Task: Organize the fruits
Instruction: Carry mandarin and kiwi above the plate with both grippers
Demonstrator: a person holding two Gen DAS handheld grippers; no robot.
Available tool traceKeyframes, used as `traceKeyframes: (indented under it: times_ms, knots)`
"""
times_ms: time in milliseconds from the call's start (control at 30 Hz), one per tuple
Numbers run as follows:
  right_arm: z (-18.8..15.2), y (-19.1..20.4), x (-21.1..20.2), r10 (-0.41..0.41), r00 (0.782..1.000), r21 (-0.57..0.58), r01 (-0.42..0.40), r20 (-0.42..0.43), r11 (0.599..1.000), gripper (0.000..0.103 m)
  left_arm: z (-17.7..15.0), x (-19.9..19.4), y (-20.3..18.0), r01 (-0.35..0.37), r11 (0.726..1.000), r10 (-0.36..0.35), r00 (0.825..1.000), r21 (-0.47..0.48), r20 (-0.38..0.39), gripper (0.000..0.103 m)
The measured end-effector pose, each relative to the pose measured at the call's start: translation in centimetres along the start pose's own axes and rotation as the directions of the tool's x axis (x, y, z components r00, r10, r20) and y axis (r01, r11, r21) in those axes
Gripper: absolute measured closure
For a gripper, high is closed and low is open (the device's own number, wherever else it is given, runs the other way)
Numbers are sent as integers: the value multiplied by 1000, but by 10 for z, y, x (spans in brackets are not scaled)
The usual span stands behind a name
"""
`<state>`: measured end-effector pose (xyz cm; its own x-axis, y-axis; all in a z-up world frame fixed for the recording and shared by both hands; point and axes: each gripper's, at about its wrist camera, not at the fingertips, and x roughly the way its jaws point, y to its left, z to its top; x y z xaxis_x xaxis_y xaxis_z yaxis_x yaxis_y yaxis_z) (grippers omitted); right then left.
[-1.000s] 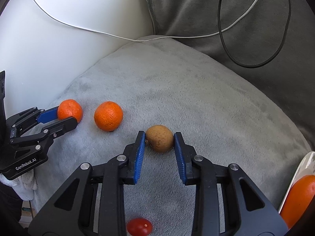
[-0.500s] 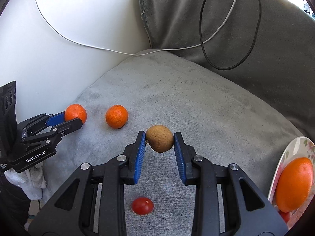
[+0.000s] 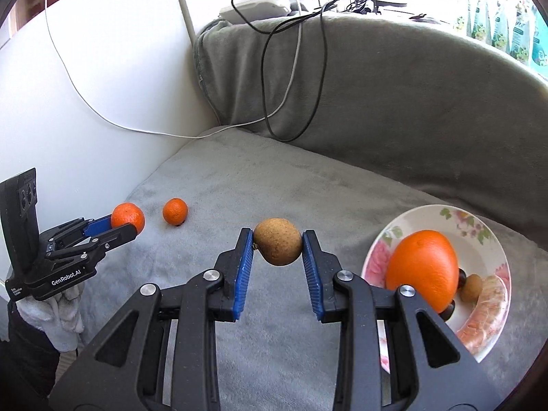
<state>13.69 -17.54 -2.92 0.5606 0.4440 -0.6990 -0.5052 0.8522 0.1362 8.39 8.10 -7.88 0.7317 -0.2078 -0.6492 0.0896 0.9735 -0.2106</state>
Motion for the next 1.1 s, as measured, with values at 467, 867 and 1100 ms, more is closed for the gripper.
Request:
traceKeyframes:
  times_ms: [467,867,1100]
  knots:
    - [-9,-85,-47,-108,993,126,101,55,987,72,6,8,-81,137,986,-136,991,96,-13,66]
    - [-15,-138,-55,-152,987,201,140,44,969,72,7,26,-155,255,950,-249,967,180,-56,66]
    - [-18,-154,-48,-150,988,224,140,28,965,72,3,37,-187,294,932,-283,956,212,-84,66]
